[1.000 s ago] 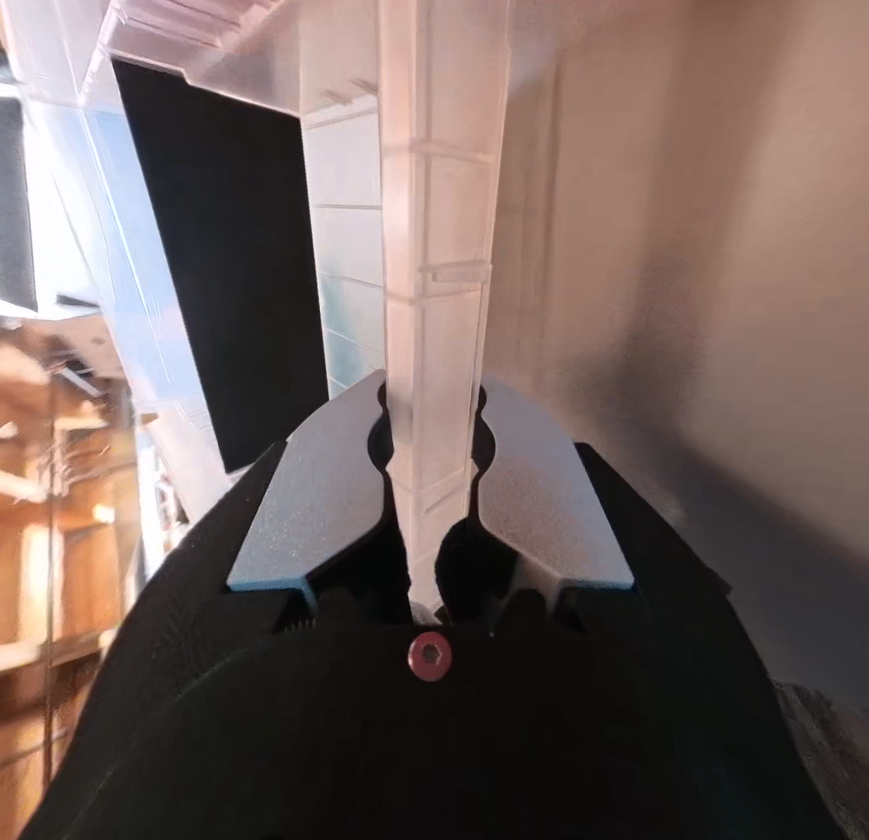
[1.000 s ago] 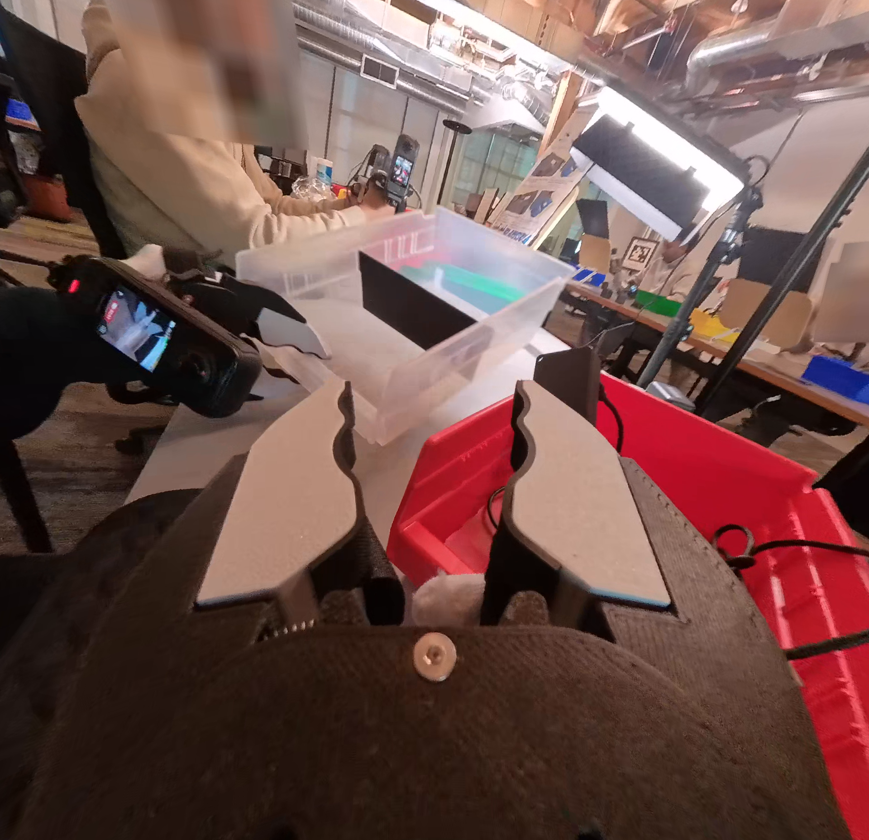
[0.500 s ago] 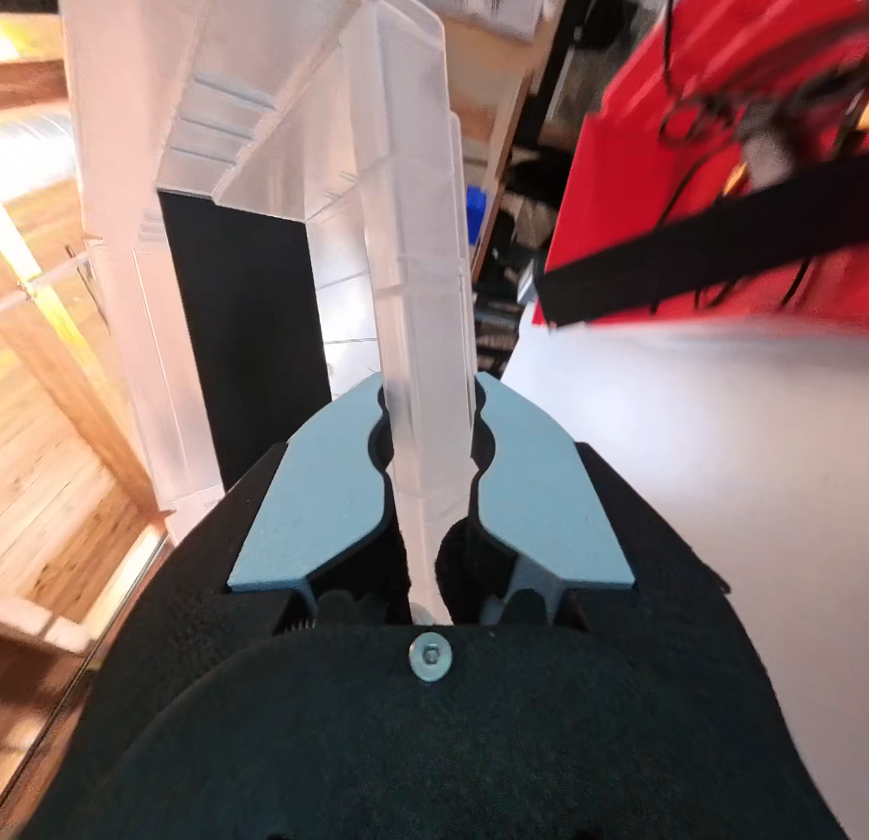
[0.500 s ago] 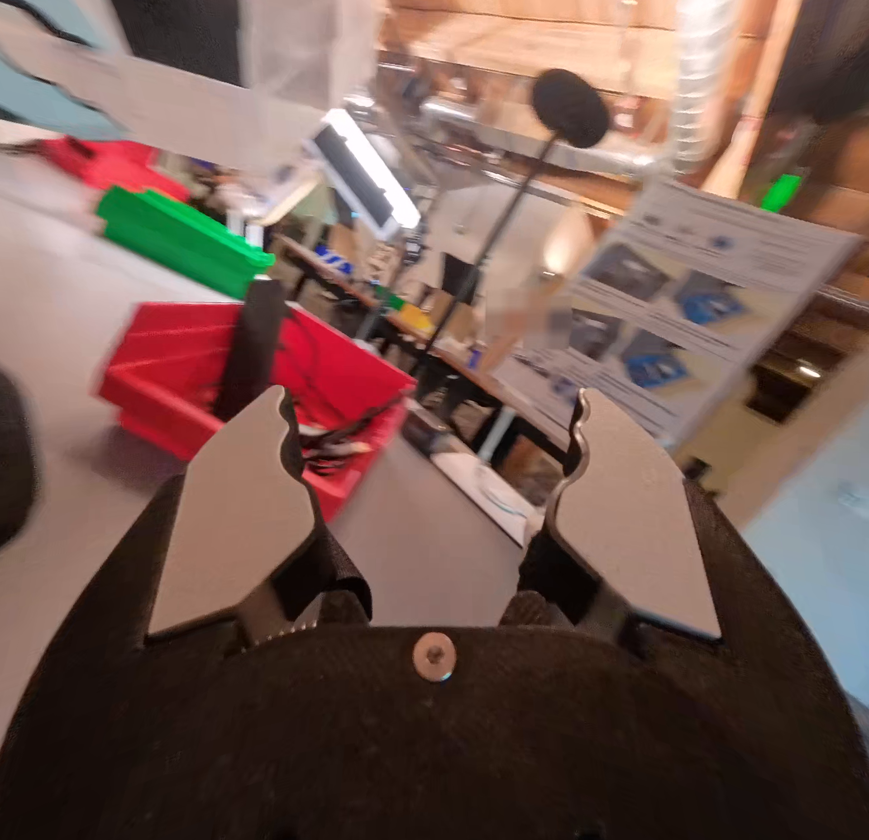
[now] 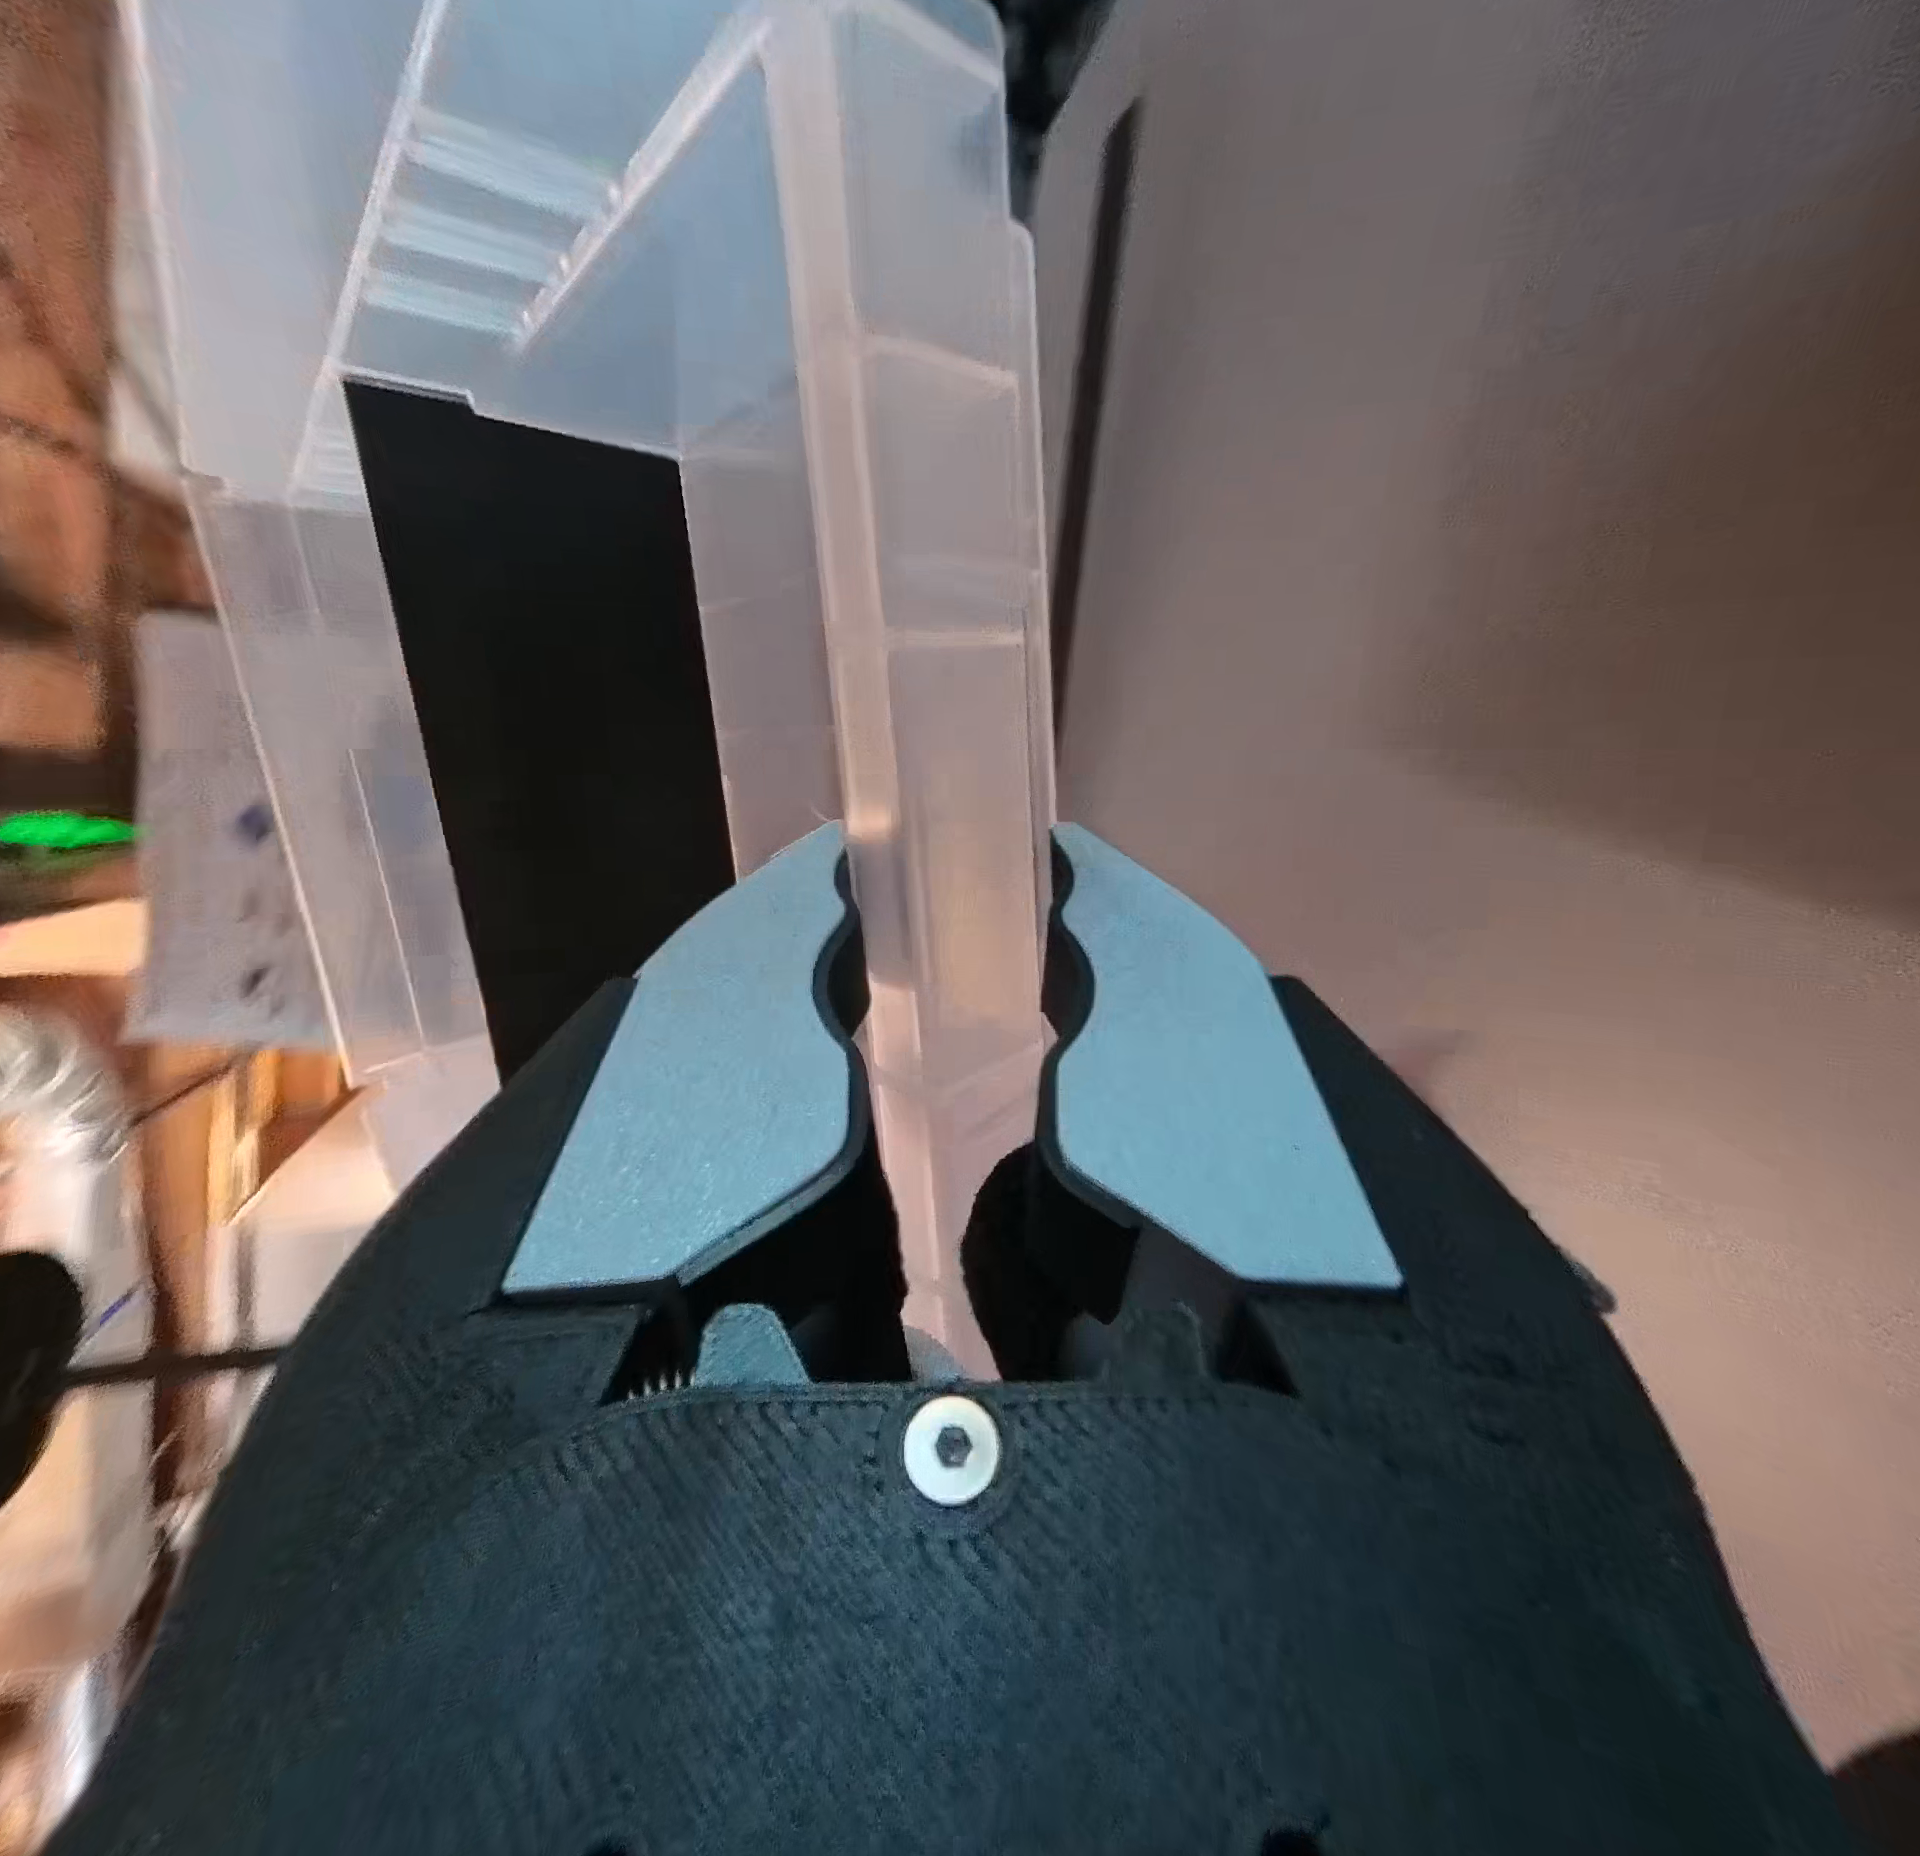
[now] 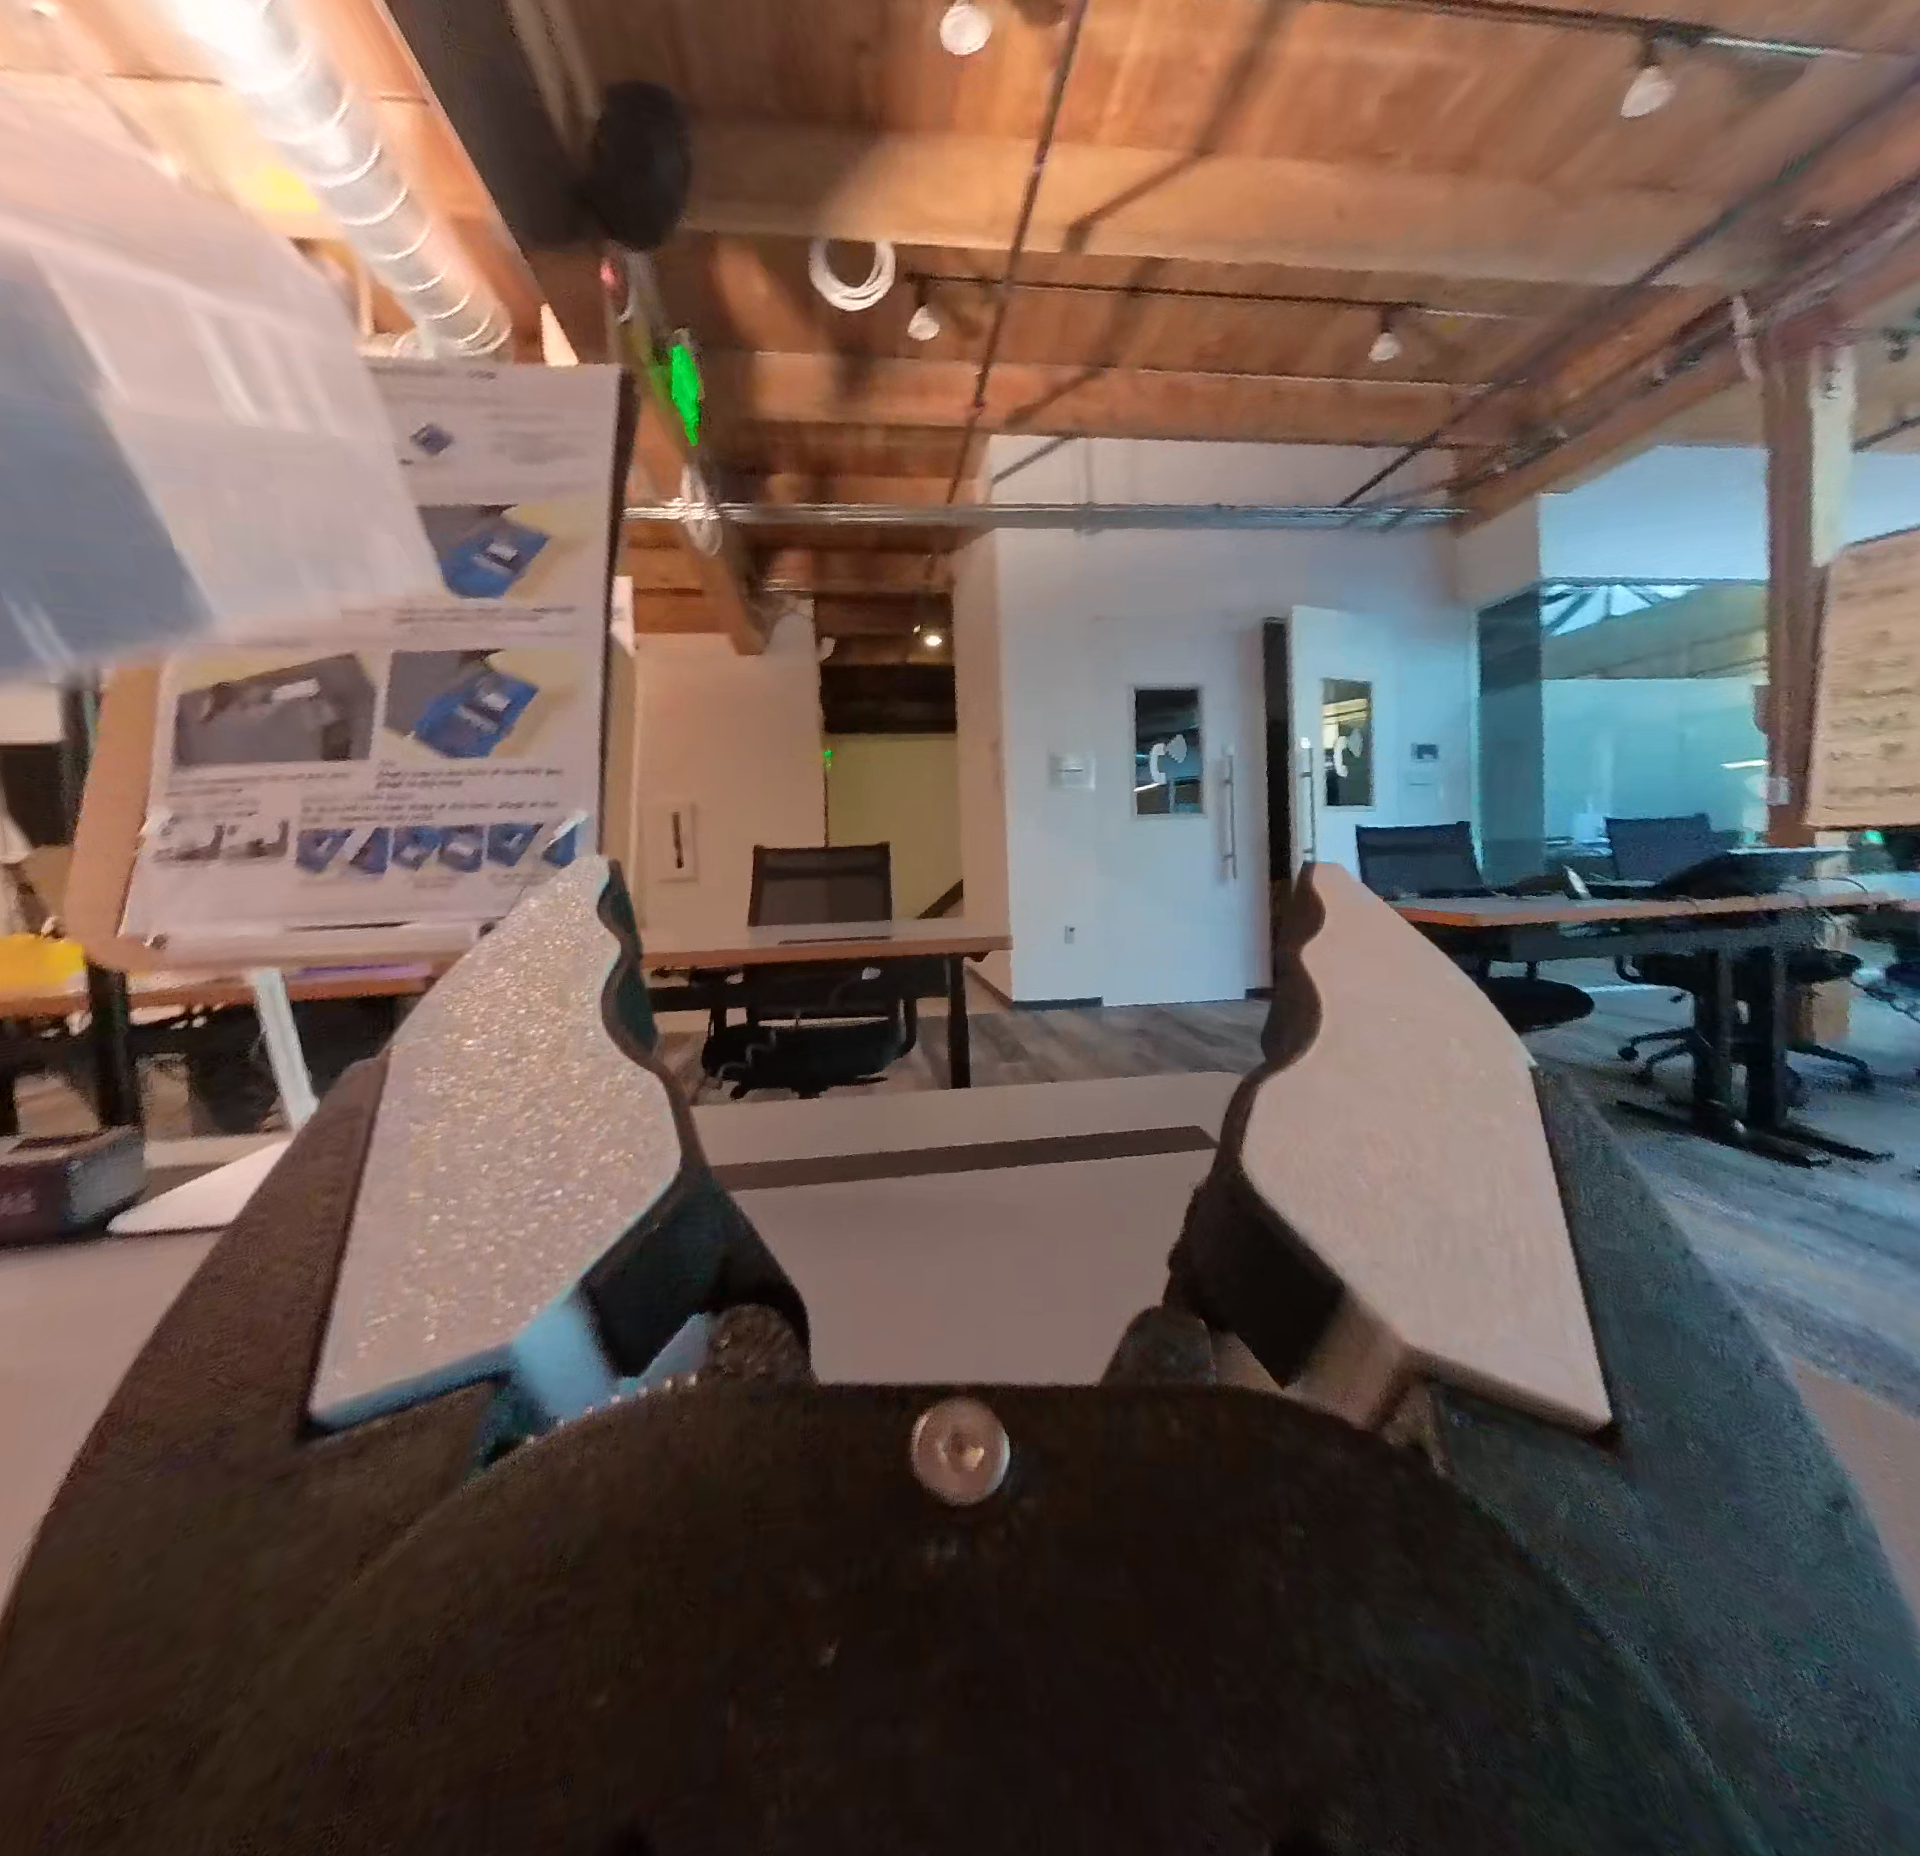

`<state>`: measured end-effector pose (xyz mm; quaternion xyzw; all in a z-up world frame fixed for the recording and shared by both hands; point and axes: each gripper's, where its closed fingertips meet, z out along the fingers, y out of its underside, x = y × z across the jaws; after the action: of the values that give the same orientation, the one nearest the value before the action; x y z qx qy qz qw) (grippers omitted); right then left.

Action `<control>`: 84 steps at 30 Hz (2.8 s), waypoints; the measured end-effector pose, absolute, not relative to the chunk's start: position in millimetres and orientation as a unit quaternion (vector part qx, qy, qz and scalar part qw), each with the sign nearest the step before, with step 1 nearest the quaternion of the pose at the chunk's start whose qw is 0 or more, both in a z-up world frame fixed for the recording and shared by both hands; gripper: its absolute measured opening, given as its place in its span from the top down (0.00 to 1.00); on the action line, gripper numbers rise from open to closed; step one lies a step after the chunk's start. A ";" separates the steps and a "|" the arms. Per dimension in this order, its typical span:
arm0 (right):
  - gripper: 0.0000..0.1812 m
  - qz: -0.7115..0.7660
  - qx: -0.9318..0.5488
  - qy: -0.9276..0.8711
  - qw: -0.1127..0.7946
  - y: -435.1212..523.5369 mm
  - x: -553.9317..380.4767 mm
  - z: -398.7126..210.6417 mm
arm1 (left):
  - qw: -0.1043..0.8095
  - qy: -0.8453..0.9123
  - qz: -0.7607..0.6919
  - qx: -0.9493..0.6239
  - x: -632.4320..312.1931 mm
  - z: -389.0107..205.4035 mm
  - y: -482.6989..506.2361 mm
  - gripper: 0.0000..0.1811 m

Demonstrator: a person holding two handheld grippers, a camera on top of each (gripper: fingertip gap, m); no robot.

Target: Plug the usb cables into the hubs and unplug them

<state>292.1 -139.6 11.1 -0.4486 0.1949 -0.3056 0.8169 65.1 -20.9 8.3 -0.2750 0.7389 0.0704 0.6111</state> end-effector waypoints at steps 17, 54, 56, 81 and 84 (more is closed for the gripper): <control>0.42 -0.328 -0.405 0.144 0.841 -145.1 272.2 27.0 | 0.450 0.847 -0.003 -0.284 168.7 -159.4 -38.2 0.83; 0.79 -0.347 -0.822 -0.317 0.323 -56.5 220.4 -164.0 | 0.335 0.716 0.211 -0.574 -148.2 -167.4 185.1 0.82; 0.79 -0.348 -0.831 -0.310 0.304 -68.7 233.2 -164.8 | 0.331 0.723 0.216 -0.567 -171.0 -167.2 190.0 0.82; 0.32 -0.240 -0.864 -0.162 0.412 -177.3 263.4 -89.7 | 0.469 0.572 -0.056 -0.671 -262.3 -117.9 143.5 0.66; 0.30 -0.220 -0.696 -0.202 0.653 -145.0 207.9 2.1 | 0.600 0.423 -0.118 -0.669 -266.2 -51.9 163.2 0.64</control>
<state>207.9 -145.0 2.1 -0.6959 -0.2017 -0.2197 0.6533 -266.2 163.2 -51.9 -0.6688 0.4225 -0.1183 0.6001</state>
